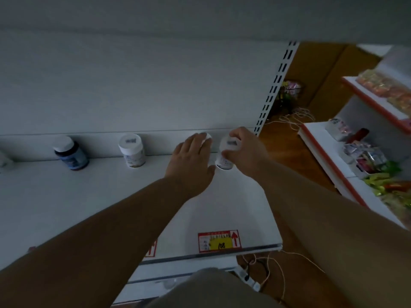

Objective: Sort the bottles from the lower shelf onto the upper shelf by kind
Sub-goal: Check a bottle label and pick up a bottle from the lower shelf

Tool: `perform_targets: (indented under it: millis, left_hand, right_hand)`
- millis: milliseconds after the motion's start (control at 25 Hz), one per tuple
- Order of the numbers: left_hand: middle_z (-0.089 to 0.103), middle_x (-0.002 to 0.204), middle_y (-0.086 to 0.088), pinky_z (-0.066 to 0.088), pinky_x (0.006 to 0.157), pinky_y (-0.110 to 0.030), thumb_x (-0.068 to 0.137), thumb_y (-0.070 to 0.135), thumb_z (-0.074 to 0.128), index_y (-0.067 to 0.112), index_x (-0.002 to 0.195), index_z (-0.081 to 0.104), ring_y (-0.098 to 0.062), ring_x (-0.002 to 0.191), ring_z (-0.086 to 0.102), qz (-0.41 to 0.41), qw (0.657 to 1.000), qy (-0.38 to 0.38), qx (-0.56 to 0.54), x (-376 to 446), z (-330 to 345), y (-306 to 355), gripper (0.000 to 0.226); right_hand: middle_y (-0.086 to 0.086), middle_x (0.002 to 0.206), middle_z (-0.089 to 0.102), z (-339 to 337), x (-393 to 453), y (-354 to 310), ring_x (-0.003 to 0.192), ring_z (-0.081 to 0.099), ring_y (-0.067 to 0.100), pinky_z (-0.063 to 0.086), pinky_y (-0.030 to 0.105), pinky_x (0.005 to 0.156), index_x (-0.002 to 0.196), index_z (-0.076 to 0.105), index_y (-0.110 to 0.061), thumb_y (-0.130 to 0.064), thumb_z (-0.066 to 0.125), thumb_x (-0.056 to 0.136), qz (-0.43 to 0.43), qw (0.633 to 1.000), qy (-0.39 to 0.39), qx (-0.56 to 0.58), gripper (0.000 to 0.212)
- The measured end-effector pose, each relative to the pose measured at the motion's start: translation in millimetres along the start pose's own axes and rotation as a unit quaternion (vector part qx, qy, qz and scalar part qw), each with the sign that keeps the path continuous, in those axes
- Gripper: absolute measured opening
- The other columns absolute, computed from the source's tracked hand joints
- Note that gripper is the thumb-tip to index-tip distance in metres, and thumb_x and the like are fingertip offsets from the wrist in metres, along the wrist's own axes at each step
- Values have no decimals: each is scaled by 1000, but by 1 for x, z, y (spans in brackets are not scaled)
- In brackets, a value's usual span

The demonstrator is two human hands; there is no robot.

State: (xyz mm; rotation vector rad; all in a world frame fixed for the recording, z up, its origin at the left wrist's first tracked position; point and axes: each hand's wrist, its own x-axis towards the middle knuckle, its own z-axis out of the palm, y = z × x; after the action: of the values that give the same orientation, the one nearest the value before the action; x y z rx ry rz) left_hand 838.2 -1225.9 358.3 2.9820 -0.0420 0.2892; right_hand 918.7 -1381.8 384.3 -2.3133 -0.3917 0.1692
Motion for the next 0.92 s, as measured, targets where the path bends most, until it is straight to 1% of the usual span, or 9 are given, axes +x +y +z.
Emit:
perform_targets:
  millis: [40,80,160,280,360,480,680,800,920]
  left_hand:
    - [18,159,-6,16,118,-39,93,45,46,13,152,19,-24,146,15,-9,1000,-11,17,3,5,2,72]
    - [18,159,-5,16,118,-37,93,44,47,13,153,18,-23,146,15,-15,999,-16,28,5,9,3,74]
    - [20,159,-4,18,116,-35,89,41,49,14,153,18,-22,145,17,-25,999,-25,37,5,12,4,76]
    - [18,159,-2,20,115,-35,86,34,51,15,153,19,-22,144,18,-19,999,-44,21,6,6,-1,77]
    - [14,160,-2,18,115,-34,86,33,51,16,154,16,-21,145,15,-28,998,-55,21,4,2,1,78]
    - [10,161,0,17,116,-34,85,33,50,16,154,12,-20,146,10,-33,997,-70,14,3,0,5,81]
    - [11,160,-2,19,116,-37,84,33,52,14,154,13,-21,146,12,-10,996,-86,26,5,-5,0,82]
    - [11,160,-4,18,116,-37,85,33,52,13,154,12,-22,147,12,7,996,-86,12,6,-7,-4,83]
    - [10,162,-4,14,118,-37,86,29,53,13,154,11,-21,148,8,40,998,-51,-16,-4,-13,-10,81]
  right_hand:
    - [-2,115,53,2,5,2,96,52,7,35,12,62,124,52,-14,-20,74,86,-24,999,-4,-24,44]
    - [0,115,53,5,8,4,97,53,11,36,16,63,120,54,-13,-21,75,85,-43,998,-4,-50,41]
    - [3,117,49,7,13,10,97,55,18,39,24,73,115,55,-12,-23,73,86,-78,991,-20,-108,37]
    - [8,126,42,6,16,17,108,49,25,43,34,92,119,54,-11,-22,68,88,-155,963,-29,-219,36]
    - [10,127,41,6,18,19,113,47,28,43,37,96,119,55,-9,-20,68,87,-173,956,-26,-237,36]
    - [12,125,43,13,24,17,110,49,30,40,35,95,118,55,-7,-21,70,86,-163,957,-5,-240,38]
    - [13,123,43,25,19,10,110,49,32,41,36,94,119,53,-9,-24,71,85,-138,961,25,-241,41]
    - [13,130,41,23,12,3,115,48,33,41,37,96,125,52,-11,-29,71,83,-114,964,22,-241,49]
    - [13,141,38,22,-14,-2,125,45,34,40,40,104,132,50,-15,-31,73,83,-89,965,63,-237,57]
